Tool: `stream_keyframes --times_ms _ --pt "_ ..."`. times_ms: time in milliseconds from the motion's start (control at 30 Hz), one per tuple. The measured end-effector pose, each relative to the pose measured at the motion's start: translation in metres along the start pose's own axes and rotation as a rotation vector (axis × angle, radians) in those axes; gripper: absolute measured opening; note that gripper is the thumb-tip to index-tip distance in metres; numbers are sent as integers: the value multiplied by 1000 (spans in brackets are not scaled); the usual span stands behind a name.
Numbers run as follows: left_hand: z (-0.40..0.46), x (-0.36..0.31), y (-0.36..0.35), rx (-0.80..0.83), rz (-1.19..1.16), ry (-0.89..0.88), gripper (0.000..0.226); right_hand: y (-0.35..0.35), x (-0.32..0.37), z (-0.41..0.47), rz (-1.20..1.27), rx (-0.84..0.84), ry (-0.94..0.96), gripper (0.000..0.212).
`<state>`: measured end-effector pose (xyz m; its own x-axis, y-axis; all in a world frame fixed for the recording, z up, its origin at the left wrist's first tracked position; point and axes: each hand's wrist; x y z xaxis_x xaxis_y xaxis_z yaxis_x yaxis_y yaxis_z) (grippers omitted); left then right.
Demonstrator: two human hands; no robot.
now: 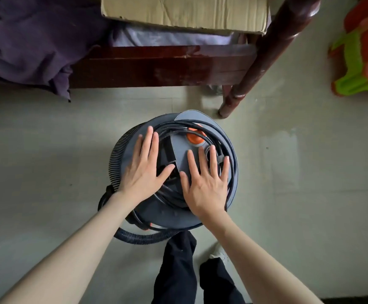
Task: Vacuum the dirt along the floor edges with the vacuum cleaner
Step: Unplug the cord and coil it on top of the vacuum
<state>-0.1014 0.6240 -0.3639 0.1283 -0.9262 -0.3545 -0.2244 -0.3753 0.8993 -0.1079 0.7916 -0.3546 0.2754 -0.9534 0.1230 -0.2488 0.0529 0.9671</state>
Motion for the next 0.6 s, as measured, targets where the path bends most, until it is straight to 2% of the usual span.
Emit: stream_keyframes --times_ms 233,467,600 --pt "3 -20 -2 54 16 -11 84 -2 -21 4 11 9 35 57" --pt "2 -76 -23 6 25 -12 75 2 -90 10 36 19 136 49" --pt "9 -117 -36 -103 -28 -56 68 10 -137 26 -65 70 222 50"
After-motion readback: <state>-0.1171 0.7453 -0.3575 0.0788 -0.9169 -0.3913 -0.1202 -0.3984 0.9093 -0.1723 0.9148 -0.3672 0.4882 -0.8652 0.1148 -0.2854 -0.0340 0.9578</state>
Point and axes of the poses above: each hand's wrist, its own z-axis towards the middle knuckle, its own y-axis out of the back of the hand, x = y × z
